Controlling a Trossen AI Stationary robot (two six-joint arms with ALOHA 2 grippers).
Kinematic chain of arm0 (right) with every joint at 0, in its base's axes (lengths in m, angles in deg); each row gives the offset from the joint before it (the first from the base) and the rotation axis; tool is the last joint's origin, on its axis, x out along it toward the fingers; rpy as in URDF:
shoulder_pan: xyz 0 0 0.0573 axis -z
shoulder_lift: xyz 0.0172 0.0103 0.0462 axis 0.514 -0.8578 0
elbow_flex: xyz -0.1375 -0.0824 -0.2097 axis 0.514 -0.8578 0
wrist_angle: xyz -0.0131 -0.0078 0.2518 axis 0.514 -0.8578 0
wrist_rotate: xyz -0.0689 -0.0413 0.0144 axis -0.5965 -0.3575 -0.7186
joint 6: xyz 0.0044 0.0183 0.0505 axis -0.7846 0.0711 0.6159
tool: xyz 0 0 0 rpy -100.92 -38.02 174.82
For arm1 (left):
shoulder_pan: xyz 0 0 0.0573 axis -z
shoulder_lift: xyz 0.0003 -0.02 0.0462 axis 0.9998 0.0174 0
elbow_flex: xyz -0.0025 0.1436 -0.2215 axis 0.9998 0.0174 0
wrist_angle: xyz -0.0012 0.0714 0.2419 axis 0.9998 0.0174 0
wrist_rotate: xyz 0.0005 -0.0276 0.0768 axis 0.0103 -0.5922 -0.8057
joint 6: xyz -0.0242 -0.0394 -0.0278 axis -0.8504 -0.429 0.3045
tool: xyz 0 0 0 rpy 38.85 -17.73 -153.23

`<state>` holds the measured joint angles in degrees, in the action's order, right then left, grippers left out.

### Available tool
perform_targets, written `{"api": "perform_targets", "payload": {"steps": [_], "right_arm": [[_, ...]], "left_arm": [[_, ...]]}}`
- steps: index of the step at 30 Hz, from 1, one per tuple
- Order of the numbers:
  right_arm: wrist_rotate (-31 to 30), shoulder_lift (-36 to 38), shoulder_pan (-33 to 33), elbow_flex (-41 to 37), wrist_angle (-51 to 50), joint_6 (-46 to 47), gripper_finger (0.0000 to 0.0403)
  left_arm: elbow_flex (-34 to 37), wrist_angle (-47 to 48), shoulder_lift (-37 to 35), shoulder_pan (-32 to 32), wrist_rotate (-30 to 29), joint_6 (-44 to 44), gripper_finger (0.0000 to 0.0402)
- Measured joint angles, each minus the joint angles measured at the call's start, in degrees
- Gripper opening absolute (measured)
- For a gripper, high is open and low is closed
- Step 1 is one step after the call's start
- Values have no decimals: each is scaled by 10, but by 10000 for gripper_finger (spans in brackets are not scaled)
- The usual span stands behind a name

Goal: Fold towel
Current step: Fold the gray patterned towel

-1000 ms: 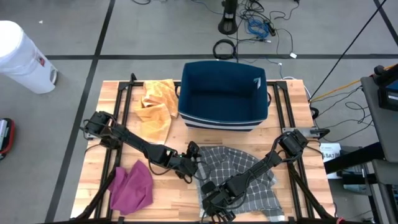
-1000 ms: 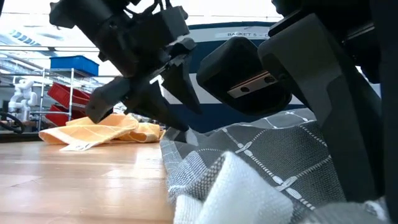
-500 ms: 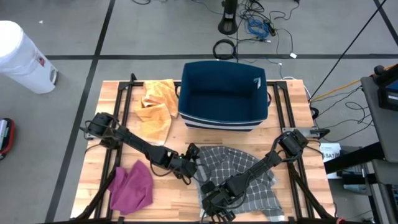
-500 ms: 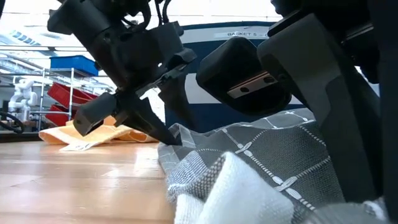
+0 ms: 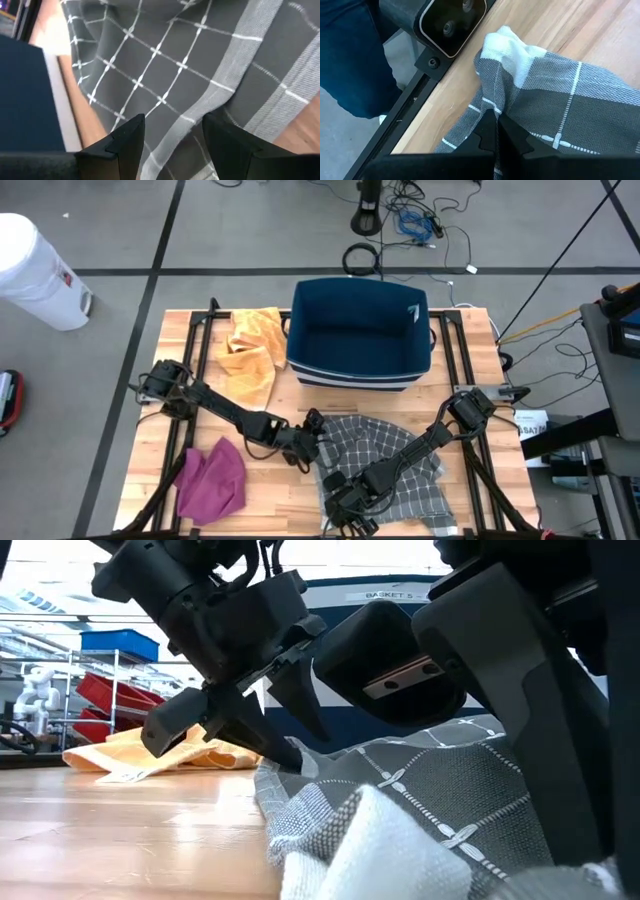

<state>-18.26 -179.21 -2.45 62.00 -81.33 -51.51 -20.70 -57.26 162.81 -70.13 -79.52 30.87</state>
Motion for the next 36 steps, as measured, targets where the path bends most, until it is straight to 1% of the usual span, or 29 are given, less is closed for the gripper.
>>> {"api": "perform_targets", "payload": {"steps": [2,4,7,12,16,20,29,31,34,36], "right_arm": [[0,0,0,0,0,0,0],[1,0,0,0,0,0,0],[-1,0,0,0,0,0,0],[-1,0,0,0,0,-2,0],[0,0,0,0,0,-2,0],[-1,0,0,0,0,0,0],[-1,0,1,0,0,2,0],[-1,0,1,0,0,2,0],[-1,0,1,0,0,3,0],[-1,0,0,0,0,4,0]], "left_arm": [[0,-6,4,-2,27,1,191],[0,-9,7,2,34,6,176],[0,-22,7,16,30,25,153],[0,-4,7,15,-24,43,119],[0,5,7,1,-27,24,78],[0,20,7,-9,5,22,37],[0,12,7,2,14,23,20],[0,20,6,1,-8,23,9],[0,35,6,0,-53,24,5],[0,49,6,0,-72,29,4]]}}
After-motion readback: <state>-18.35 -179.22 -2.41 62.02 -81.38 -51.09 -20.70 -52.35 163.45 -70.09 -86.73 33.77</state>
